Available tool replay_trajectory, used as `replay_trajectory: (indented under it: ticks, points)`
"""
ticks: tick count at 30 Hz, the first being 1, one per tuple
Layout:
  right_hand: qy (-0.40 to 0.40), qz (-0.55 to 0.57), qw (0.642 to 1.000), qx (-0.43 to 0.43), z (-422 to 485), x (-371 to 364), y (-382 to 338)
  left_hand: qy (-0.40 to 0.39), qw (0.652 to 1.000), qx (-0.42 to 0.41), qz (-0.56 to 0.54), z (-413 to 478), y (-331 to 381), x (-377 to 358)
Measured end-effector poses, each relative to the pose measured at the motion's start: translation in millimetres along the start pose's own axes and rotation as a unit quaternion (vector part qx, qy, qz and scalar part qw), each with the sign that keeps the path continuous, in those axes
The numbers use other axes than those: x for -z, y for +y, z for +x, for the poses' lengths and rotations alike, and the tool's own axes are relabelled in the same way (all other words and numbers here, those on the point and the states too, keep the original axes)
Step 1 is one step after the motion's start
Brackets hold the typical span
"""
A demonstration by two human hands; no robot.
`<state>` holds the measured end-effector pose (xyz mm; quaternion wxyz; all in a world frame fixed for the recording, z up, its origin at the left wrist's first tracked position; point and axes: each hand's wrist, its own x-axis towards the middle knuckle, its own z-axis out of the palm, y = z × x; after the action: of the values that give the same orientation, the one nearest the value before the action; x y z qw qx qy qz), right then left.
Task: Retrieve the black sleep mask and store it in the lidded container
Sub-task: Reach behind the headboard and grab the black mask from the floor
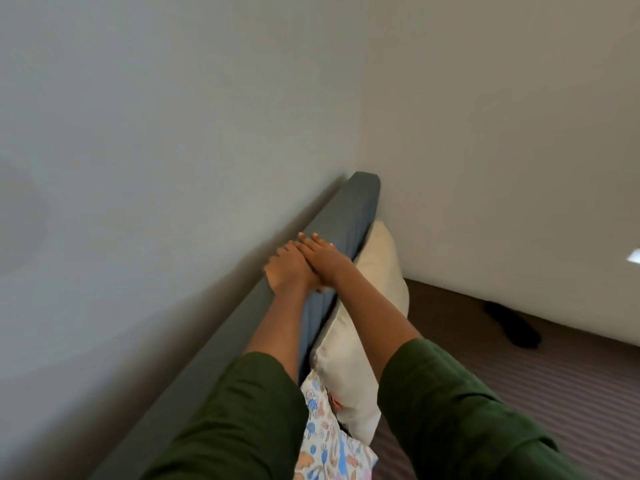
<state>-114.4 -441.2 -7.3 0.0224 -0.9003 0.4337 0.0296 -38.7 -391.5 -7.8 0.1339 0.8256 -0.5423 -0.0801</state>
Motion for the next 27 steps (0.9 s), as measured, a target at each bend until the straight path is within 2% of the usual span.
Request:
replay_trajectory:
  ticks: [7, 21, 27]
  points:
    - [-0.001, -0.016, 1.000, -0.003, 25, -1, 36, 0.015, 0.999, -0.030, 0.003, 51, 24, -21]
    - [0.054, 0.054, 0.997, 0.015, 12, -12, 54, 0.017, 0.999, -0.025, 0.037, 48, 39, -18]
    - [0.141, 0.089, 0.986, -0.008, 8, -39, 101, 0.054, 0.991, -0.055, 0.111, 76, 76, -34]
